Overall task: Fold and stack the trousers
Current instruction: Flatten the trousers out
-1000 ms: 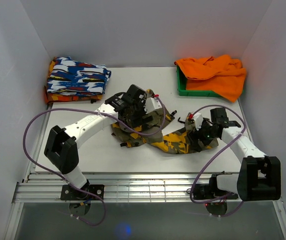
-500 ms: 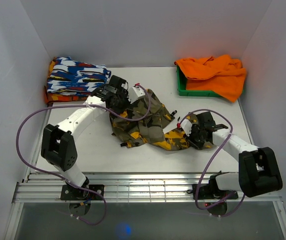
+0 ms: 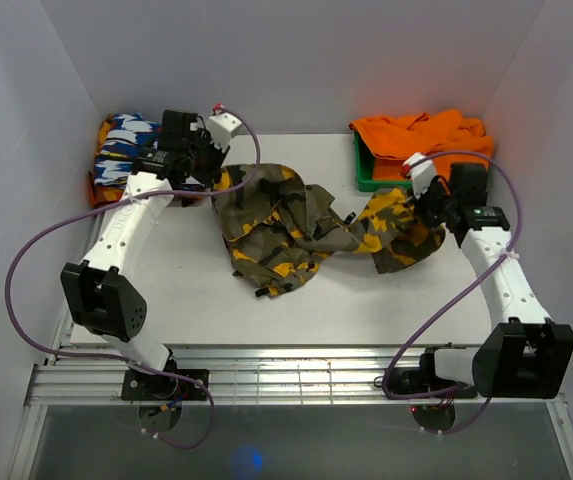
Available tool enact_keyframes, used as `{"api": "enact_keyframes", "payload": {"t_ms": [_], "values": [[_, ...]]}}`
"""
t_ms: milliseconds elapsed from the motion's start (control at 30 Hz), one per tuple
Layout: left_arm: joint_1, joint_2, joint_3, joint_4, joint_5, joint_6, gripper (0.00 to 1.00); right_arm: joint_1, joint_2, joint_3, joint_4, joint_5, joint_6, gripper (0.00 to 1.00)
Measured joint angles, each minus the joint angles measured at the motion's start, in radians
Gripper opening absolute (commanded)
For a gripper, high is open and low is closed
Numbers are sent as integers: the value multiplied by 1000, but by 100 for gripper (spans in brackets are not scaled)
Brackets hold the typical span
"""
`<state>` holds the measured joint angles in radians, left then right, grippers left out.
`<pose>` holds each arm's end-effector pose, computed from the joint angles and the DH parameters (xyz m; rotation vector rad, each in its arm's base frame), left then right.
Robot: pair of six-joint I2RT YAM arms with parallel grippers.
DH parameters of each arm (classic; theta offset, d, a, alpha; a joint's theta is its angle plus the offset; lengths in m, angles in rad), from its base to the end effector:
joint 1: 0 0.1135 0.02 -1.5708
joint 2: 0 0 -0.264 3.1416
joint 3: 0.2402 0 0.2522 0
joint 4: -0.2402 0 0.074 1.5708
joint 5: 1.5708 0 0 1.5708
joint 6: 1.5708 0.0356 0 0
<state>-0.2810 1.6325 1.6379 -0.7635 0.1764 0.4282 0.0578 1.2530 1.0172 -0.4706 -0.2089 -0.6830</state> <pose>0.3442 -0.1059 0.3633 0.8869 2.1415 -0.1310 0.2716 0.0231 0.2948 -0.9191 2.0653 -0.0951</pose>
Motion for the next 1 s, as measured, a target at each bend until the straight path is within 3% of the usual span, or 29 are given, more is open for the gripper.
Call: {"api": "enact_keyframes", "payload": {"t_ms": [300, 533, 833, 1000], "values": [[58, -68, 110, 95, 3, -170, 0, -227, -22, 323, -37, -85, 89, 8], [58, -143, 138, 112, -21, -216, 0, -292, -26, 445, -70, -113, 161, 8], [64, -87, 392, 131, -93, -227, 0, -304, 116, 748, -79, -164, 299, 8], [64, -137, 352, 169, -119, -227, 0, -304, 142, 801, -59, -153, 334, 8]]}}
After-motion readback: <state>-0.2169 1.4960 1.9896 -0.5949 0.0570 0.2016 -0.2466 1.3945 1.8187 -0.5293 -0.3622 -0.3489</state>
